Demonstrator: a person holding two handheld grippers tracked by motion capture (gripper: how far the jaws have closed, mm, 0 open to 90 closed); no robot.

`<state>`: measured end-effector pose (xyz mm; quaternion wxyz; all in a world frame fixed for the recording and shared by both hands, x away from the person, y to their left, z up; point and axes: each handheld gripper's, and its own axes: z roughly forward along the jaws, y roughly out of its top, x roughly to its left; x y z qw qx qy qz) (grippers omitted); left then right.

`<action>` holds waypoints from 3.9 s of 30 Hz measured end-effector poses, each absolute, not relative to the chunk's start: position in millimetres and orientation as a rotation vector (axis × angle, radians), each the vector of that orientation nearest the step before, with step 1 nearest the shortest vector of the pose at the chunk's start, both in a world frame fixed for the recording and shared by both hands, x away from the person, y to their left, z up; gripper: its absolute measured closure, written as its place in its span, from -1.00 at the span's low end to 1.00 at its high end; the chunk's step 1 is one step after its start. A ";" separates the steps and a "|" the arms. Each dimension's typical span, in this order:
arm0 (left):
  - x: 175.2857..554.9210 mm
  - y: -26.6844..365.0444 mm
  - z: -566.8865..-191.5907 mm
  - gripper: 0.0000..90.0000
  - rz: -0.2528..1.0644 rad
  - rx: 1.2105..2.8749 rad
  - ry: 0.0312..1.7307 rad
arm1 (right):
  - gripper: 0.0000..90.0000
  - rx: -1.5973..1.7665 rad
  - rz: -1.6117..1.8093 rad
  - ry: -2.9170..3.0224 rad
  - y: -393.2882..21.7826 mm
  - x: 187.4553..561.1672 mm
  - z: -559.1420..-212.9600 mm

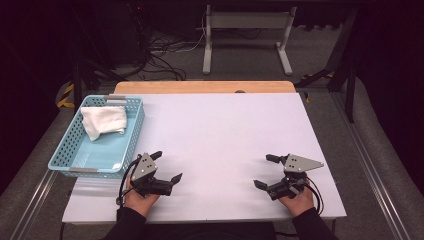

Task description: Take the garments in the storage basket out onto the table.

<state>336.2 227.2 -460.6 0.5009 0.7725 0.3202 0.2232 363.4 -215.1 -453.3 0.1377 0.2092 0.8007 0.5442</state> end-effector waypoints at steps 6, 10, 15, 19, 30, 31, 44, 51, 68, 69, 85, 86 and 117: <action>338.1 227.0 -462.0 -1.00 0.519 1.878 0.785 | -0.99 0.610 1.579 2.314 -215.5 363.8 -453.3; 338.7 226.7 -461.7 -1.00 0.511 1.880 0.783 | -0.99 0.614 1.569 2.320 -215.1 363.7 -453.7; 337.5 224.7 -458.4 -1.00 0.490 1.895 0.778 | -0.99 0.620 1.568 2.325 -214.9 364.3 -454.2; 336.8 222.2 -455.3 -1.00 0.470 1.909 0.748 | -0.99 0.617 1.566 2.328 -214.4 364.1 -454.4; 334.6 219.5 -443.3 -1.00 0.462 1.921 0.742 | -0.99 0.613 1.567 2.338 -213.7 363.9 -454.7; 334.3 219.6 -441.6 -1.00 0.460 1.920 0.743 | -0.99 0.611 1.568 2.340 -213.5 363.7 -454.8; 335.0 219.9 -427.7 -0.96 0.446 1.949 0.745 | -0.99 0.628 1.559 2.344 -213.4 363.9 -455.7; 335.8 224.4 -412.5 -0.97 0.474 1.964 0.763 | -0.99 0.632 1.561 2.344 -214.0 364.0 -455.9; 346.9 245.0 -385.6 -0.99 0.518 1.992 0.784 | -0.99 0.649 1.560 2.345 -214.4 364.4 -456.6; 347.5 246.2 -383.6 -0.99 0.519 1.992 0.787 | -0.99 0.650 1.559 2.345 -214.3 364.4 -456.6; 359.1 259.0 -369.1 -0.99 0.513 1.964 0.805 | -0.99 0.641 1.553 2.352 -214.1 363.9 -456.9; 359.9 259.7 -368.4 -0.99 0.517 1.968 0.804 | -0.99 0.642 1.553 2.353 -214.1 363.8 -456.9; 404.0 301.0 -340.6 -0.98 0.570 2.016 0.910 | -0.99 0.631 1.558 2.364 -213.7 364.0 -457.3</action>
